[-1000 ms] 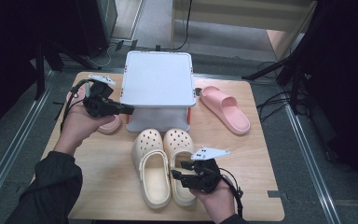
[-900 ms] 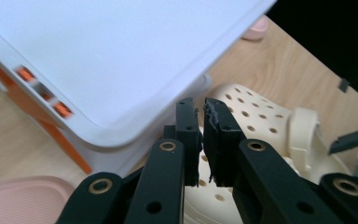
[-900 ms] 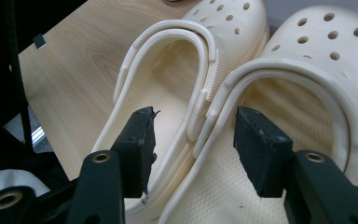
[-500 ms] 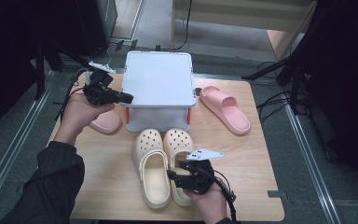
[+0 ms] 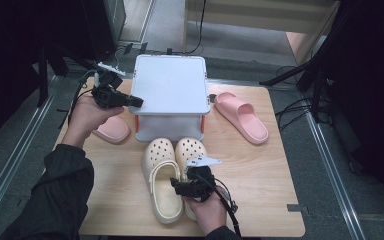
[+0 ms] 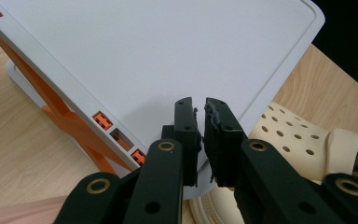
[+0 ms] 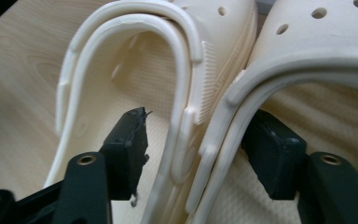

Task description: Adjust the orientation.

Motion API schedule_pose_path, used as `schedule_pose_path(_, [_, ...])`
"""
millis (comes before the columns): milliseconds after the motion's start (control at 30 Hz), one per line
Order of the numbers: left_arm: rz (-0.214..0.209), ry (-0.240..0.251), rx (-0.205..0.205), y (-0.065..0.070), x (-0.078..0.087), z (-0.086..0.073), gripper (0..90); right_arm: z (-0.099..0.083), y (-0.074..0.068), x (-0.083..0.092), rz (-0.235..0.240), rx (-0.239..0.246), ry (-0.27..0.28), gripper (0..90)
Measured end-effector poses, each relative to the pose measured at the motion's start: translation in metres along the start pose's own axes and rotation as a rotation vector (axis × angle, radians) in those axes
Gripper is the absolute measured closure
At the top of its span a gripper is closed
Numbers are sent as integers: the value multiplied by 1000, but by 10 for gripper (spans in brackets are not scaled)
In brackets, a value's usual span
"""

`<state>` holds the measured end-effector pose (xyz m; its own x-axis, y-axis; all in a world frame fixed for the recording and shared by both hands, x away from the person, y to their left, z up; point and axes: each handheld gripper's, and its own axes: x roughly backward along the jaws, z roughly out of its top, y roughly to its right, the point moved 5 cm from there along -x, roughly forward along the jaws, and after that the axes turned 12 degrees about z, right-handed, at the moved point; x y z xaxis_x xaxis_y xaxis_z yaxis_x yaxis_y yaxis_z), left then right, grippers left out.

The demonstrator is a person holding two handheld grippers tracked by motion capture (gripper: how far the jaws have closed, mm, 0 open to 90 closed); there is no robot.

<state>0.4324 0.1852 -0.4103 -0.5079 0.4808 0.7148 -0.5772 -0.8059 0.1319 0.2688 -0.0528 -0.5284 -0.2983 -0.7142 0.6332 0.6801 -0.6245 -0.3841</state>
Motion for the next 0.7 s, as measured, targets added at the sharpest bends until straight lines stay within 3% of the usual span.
schedule_pose_path(167, [18, -3, -19, 3, 0, 0, 837, 3, 3, -10, -9, -24, -17, 429])
schedule_pose_path(233, [22, -4, -24, 4, 0, 0, 838, 3, 5, -12, -29, -22, -20, 498])
schedule_pose_path(500, [20, -6, -31, 4, 1, -1, 840, 5, 6, -8, -49, -38, -17, 622])
schedule_pose_path(700, [21, -3, -32, 4, 0, -1, 839, 5, 10, -3, -27, -31, -29, 688])
